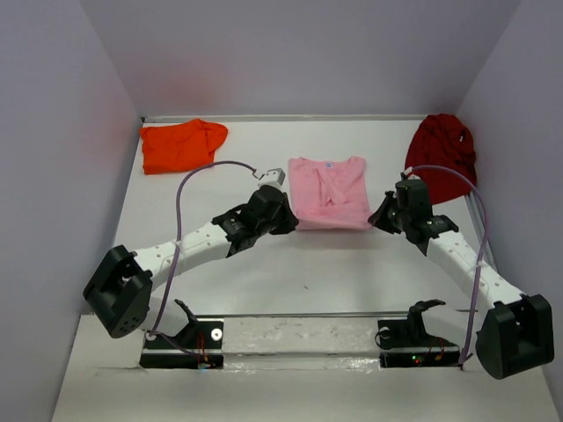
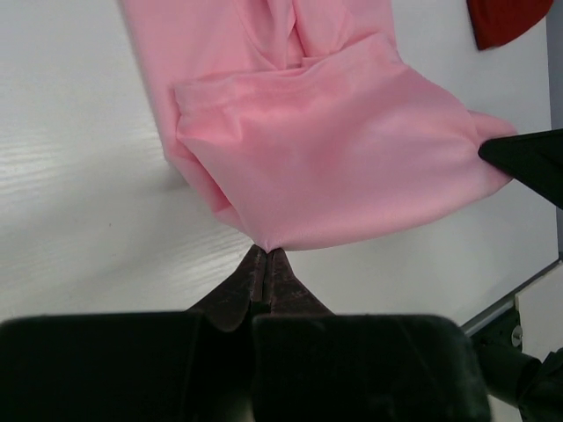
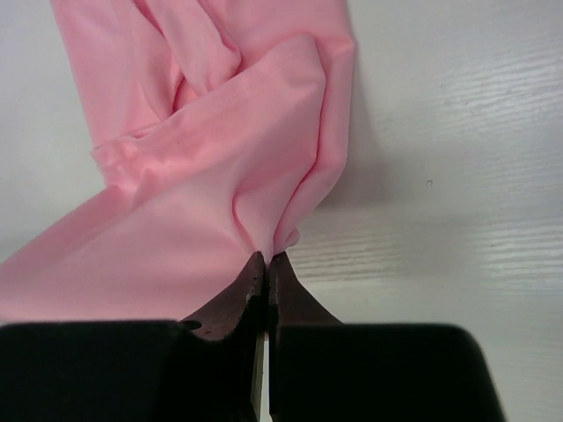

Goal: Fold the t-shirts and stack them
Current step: Fold the tshirt

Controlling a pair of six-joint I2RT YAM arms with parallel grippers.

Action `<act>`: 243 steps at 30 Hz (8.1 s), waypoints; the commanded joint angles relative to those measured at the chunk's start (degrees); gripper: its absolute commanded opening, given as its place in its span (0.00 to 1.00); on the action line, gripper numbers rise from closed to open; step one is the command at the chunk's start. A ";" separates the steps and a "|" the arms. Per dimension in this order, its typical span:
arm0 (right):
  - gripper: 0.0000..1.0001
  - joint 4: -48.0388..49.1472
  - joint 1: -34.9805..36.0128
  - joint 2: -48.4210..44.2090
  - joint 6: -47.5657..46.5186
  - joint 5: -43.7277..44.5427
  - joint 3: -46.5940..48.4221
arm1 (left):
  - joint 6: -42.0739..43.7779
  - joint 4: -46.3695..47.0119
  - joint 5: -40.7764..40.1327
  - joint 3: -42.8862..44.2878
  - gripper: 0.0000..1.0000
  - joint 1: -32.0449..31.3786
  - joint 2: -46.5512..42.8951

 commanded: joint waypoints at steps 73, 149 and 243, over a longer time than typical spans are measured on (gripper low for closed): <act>0.00 5.96 1.21 15.18 -5.11 13.39 24.91 | 7.98 -0.91 -2.18 15.85 0.00 7.55 6.39; 0.88 21.08 1.12 44.67 -13.01 22.88 34.38 | 17.64 5.25 6.43 26.74 0.59 11.58 22.20; 0.78 7.28 -1.08 31.38 -9.33 34.31 29.37 | 21.15 5.16 5.28 16.46 0.59 10.88 6.63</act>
